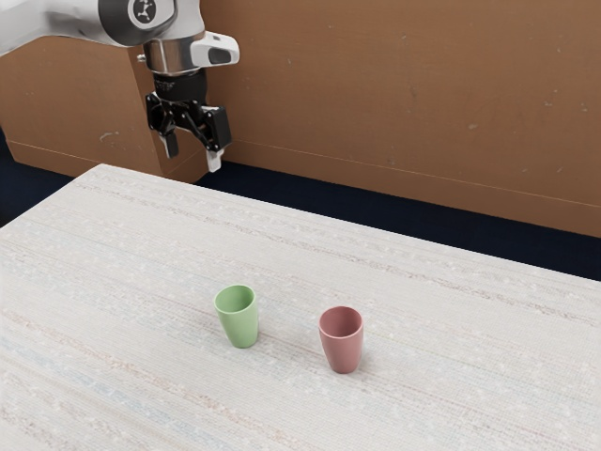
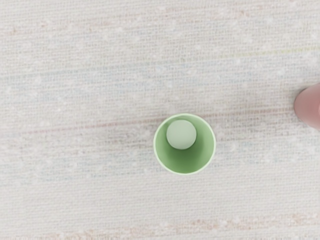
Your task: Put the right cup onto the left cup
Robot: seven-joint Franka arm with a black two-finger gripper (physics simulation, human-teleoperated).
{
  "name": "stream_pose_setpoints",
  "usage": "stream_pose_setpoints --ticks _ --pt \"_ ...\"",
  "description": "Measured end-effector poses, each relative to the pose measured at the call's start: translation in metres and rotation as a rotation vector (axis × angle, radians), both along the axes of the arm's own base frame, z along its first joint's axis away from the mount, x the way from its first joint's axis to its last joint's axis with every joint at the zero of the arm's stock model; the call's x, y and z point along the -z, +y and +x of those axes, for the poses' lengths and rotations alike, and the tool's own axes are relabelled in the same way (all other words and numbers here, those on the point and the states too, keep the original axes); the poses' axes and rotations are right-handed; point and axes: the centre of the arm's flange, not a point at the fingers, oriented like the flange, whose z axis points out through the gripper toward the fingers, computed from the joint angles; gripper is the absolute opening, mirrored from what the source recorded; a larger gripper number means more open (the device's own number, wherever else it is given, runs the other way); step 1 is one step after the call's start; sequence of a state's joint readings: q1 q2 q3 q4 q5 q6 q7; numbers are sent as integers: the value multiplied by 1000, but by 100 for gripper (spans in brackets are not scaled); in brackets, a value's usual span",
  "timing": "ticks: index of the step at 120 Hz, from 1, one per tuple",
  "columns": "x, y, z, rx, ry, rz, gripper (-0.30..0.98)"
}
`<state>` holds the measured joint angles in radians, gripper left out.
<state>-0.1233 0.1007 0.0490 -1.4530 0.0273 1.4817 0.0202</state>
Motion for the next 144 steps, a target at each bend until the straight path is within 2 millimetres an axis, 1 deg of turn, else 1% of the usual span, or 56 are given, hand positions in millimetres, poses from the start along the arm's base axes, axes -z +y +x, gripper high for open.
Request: stream_pose_setpoints --ticks 16,32,49,65,79,85,96,112,124,133,144 --pt "2 -5 0 10 7 0 69" --pt "18 -19 8 34 28 5 69" --pt "54 -44 24 72 72 13 69" --pt "89 -61 38 97 96 19 69" --pt "121 -73 45 116 111 21 69" --pt "130 -78 46 124 111 20 69" --pt "139 -99 44 144 104 16 69" --pt "152 -135 33 173 98 -1 69" --pt "154 -161 27 197 83 -8 69" --pt "156 -177 23 211 75 -10 69" --pt "161 -191 20 220 74 -13 69"
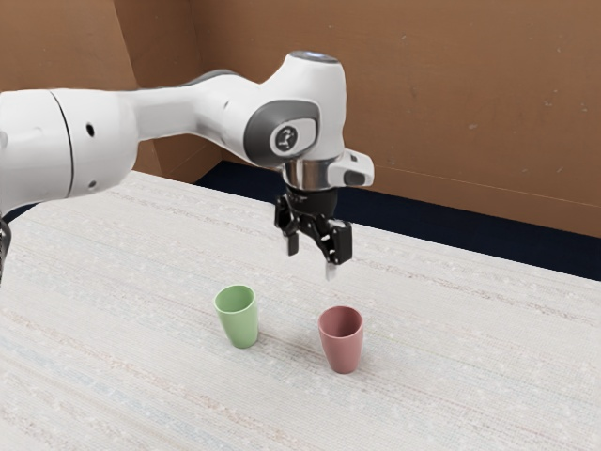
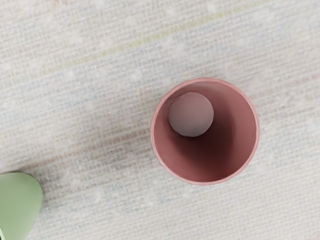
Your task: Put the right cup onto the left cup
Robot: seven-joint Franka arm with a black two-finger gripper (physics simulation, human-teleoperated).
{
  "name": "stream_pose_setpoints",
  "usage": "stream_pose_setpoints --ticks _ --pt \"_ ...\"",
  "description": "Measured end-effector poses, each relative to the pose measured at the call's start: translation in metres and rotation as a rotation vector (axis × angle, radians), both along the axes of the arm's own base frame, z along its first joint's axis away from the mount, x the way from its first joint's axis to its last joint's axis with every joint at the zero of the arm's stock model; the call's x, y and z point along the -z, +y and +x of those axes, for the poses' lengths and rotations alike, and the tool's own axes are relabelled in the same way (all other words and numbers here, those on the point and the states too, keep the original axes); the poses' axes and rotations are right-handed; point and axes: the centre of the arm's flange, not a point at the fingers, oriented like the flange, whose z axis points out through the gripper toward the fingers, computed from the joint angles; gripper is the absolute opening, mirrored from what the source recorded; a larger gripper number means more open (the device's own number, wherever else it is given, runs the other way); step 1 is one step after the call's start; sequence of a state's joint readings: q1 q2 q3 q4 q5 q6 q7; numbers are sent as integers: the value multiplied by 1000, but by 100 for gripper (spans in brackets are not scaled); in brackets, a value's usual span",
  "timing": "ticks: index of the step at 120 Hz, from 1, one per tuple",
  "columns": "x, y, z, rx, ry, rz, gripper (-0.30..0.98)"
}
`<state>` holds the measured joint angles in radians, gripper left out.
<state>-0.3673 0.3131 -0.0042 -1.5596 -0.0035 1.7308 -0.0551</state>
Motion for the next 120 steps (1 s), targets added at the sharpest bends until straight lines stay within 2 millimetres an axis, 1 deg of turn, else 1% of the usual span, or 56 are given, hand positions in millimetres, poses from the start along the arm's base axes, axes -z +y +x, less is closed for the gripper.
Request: stream_pose_setpoints --ticks 8,26,46,52,59,76,99,120 --pt "10 -9 0 4 11 0 69" --pt "29 -39 -2 24 24 -6 69" --pt "36 -60 -6 -13 37 -33 69" --pt "42 -65 -6 -27 46 -33 69" --pt "52 -68 -4 -43 57 -31 69" --pt "65 -73 10 -81 54 -29 69" --pt "68 -71 31 -129 23 -32 69" --pt "79 -71 42 -152 17 -28 69"
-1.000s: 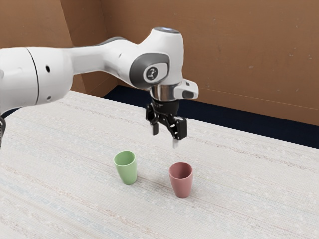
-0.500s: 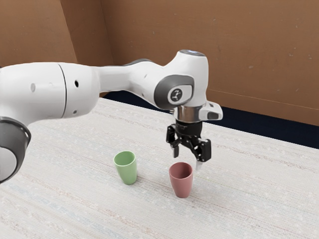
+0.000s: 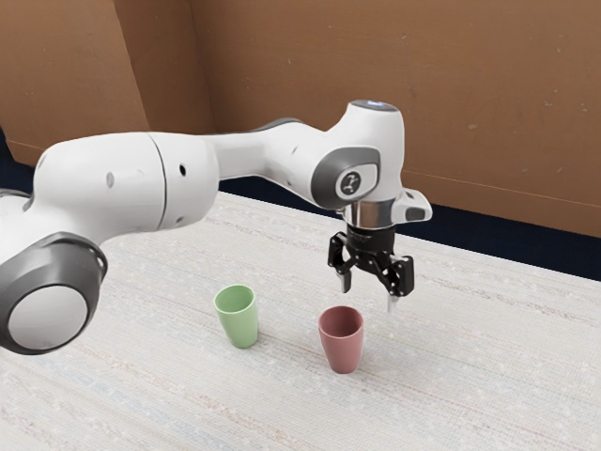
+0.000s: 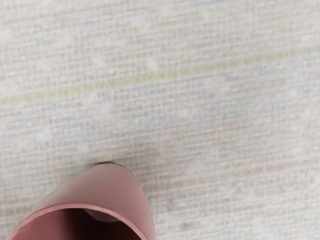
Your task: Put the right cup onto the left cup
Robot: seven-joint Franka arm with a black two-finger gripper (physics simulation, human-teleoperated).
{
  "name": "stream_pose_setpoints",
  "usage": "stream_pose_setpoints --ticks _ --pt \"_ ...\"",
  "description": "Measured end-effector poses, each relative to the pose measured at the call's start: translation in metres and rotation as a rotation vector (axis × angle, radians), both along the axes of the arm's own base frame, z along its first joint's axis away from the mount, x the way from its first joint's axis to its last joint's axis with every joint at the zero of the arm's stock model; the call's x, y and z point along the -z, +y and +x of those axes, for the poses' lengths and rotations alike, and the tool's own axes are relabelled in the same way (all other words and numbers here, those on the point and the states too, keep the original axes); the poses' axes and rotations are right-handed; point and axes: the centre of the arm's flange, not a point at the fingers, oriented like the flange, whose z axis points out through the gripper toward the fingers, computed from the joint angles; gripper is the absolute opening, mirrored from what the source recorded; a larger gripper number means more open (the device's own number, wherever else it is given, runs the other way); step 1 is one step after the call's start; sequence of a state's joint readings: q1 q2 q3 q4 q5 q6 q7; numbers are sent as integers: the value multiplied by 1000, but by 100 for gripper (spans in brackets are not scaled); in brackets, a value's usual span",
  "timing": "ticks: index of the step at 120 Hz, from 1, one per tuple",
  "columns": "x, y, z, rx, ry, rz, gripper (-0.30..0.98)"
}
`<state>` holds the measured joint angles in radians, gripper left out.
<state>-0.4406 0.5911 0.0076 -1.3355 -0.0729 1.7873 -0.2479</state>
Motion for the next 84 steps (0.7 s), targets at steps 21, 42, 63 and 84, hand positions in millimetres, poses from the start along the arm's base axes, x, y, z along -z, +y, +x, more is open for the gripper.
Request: stream_pose_setpoints --ticks 21,42,63,84 --pt "4 6 -21 -14 13 10 69" --pt "12 8 -34 -30 -3 6 69" --pt "27 -4 -33 -31 -21 -1 69" --pt "48 -7 -30 -48 -9 3 69"
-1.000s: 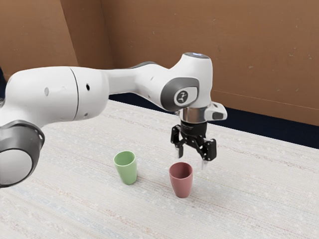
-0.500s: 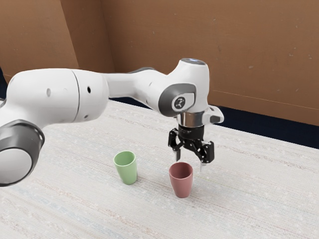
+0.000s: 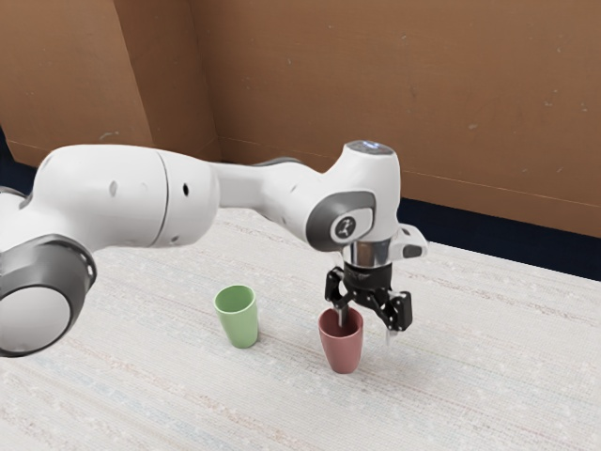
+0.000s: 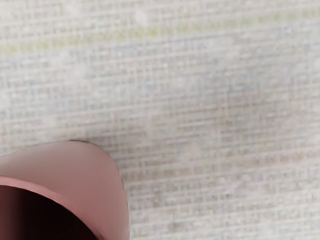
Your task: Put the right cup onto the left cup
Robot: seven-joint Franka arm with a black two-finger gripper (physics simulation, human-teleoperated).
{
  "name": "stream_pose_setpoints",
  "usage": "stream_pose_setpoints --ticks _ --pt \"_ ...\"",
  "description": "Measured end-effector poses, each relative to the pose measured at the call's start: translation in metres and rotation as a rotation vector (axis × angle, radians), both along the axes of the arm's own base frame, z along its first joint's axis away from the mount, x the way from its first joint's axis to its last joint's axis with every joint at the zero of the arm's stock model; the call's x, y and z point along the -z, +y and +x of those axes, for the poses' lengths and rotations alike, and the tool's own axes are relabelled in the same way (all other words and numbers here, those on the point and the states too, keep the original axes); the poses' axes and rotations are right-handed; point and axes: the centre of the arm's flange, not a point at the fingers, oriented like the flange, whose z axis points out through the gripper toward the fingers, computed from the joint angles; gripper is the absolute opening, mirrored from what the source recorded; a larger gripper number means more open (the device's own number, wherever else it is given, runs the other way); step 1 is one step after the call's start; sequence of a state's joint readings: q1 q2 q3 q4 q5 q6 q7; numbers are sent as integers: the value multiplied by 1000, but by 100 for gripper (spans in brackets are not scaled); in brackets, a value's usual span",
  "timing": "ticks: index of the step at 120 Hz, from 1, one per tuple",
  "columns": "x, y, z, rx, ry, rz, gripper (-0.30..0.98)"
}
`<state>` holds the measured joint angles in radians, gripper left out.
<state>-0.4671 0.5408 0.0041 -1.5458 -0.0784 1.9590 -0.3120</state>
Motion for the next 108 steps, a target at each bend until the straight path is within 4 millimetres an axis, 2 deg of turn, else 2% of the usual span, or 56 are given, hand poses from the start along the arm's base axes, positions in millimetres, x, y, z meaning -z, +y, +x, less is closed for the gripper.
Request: stream_pose_setpoints --ticks 16,42,108 --pt "6 1 2 -22 4 2 68" --pt "10 8 6 -57 3 7 59" --pt "18 13 8 -90 7 26 10"
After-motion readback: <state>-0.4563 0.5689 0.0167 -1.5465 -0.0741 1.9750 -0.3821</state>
